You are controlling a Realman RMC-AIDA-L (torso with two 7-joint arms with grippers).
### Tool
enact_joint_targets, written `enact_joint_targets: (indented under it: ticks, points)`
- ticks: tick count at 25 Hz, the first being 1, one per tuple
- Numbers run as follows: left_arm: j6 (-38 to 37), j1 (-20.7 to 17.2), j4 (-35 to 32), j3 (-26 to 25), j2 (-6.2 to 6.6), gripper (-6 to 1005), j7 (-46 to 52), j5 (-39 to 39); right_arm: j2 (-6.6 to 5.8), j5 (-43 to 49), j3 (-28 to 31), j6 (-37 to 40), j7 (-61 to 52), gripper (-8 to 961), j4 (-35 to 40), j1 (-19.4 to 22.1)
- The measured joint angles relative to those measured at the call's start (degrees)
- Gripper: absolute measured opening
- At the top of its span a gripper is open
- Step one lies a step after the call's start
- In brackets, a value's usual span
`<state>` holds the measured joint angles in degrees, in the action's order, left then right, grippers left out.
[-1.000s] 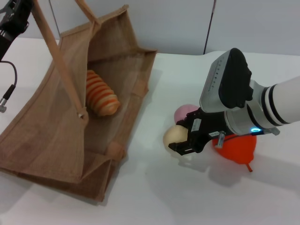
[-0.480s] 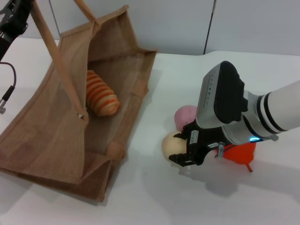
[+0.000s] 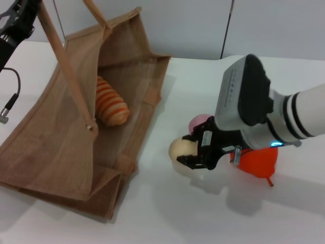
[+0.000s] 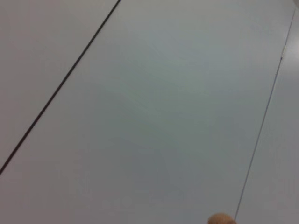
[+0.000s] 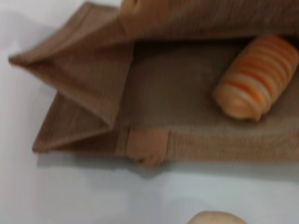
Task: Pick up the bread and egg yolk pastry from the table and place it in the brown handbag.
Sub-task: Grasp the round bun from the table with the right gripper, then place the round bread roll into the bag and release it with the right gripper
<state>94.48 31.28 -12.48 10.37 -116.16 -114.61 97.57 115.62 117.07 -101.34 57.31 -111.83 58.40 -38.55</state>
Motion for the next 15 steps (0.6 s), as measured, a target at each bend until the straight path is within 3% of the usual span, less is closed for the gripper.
enact_joint_targets:
  ticks: [8,15]
  points:
    - [0.31,1.65,0.0,0.08,-0.03,165,0.28,-2.34,-0.05,0.06,6.17,6.22,0.31,490,10.29,4.01]
    - [1.2,6.51,1.82,0.09,-0.03,166,0.63,-9.53,0.24,-1.48,6.72,2.28,0.43,475,12.43,3.62]
